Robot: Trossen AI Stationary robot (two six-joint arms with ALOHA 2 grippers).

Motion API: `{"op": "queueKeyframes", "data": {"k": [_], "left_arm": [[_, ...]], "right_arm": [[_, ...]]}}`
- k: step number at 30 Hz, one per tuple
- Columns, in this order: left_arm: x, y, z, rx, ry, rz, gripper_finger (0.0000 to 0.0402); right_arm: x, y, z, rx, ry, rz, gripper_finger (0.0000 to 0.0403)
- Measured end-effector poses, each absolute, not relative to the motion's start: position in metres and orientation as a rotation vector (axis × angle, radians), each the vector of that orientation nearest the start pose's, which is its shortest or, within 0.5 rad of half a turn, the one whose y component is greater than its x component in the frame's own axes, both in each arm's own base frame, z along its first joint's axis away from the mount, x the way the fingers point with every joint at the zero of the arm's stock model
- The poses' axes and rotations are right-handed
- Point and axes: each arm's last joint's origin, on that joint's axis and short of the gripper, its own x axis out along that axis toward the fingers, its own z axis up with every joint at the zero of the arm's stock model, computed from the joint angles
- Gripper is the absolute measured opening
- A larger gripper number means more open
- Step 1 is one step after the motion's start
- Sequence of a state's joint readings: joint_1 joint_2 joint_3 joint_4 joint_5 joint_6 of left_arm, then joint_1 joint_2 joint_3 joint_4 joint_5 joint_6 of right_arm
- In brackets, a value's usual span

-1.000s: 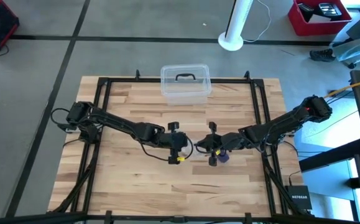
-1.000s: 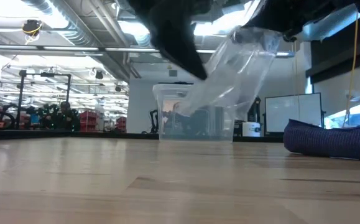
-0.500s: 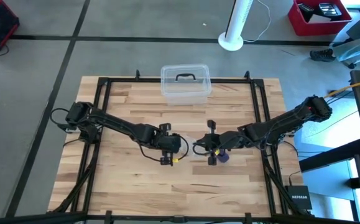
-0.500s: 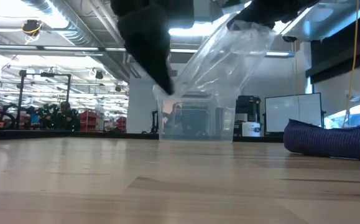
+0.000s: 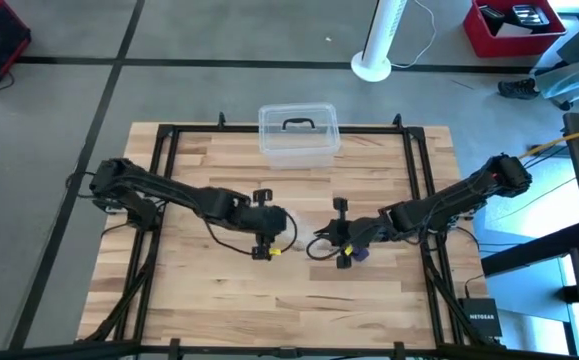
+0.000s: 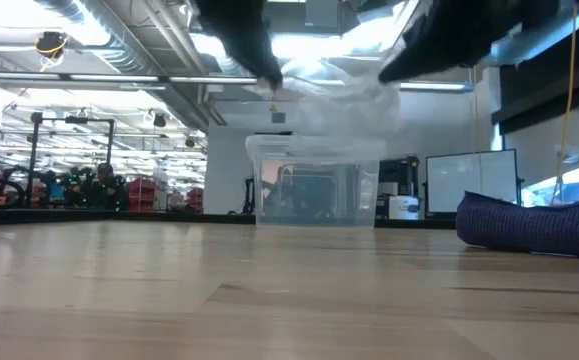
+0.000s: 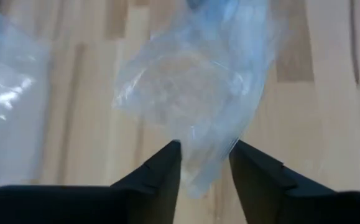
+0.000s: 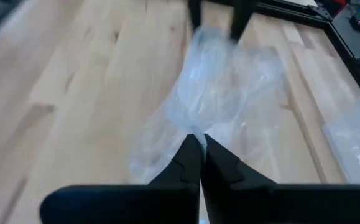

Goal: Roll bandage
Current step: Open the transparent zip bag

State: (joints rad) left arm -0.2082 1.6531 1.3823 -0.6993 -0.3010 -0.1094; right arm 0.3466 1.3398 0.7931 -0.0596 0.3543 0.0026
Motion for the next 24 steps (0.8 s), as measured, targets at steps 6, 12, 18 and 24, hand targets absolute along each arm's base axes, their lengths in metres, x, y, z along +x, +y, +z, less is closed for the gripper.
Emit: {"op": "queueKeyframes", "data": {"k": [6,12,18,24], "left_arm": [[0.329,-0.050,0.309,0.191,0.843,0.122,0.0162],[0.331,-0.046,0.303,0.205,0.871,0.122,0.0159],[0.355,-0.044,0.283,0.261,0.851,0.107,0.0155],[0.373,-0.048,0.247,0.326,0.950,0.068,0.0155]], "right_arm": [[0.272,0.082,0.198,-0.324,0.597,-0.032,0.0003],[0.280,0.076,0.179,-0.370,0.647,-0.136,0.0003],[0.288,0.079,0.170,-0.347,0.627,-0.145,0.0003],[0.288,0.080,0.169,-0.316,0.622,-0.141,0.0003]]}}
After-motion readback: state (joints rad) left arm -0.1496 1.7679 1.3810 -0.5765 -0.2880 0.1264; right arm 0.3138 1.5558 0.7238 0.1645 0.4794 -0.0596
